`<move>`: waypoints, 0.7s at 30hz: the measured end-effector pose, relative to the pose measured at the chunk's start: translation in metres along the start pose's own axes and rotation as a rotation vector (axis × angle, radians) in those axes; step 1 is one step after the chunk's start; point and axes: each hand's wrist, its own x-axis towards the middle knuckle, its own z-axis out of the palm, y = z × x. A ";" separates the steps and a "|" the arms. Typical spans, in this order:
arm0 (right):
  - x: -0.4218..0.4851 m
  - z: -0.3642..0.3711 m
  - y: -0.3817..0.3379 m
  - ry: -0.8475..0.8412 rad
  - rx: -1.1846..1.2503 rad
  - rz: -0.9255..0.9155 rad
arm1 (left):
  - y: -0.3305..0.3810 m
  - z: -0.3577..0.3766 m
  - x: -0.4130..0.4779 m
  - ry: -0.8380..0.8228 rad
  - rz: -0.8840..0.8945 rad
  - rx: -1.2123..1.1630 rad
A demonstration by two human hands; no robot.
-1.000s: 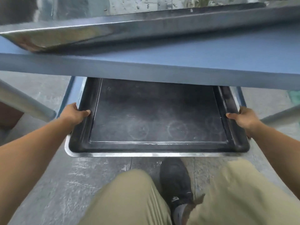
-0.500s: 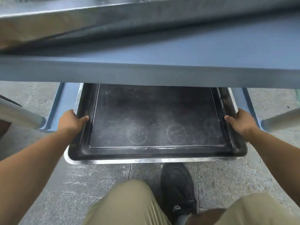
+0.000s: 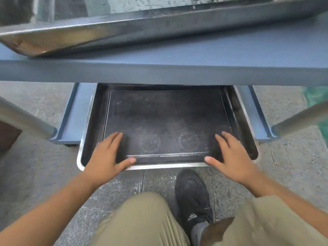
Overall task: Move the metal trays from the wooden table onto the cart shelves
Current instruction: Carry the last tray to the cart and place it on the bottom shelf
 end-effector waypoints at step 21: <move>0.064 0.005 0.011 -0.147 -0.208 -0.067 | 0.020 0.014 0.058 -0.228 0.029 0.345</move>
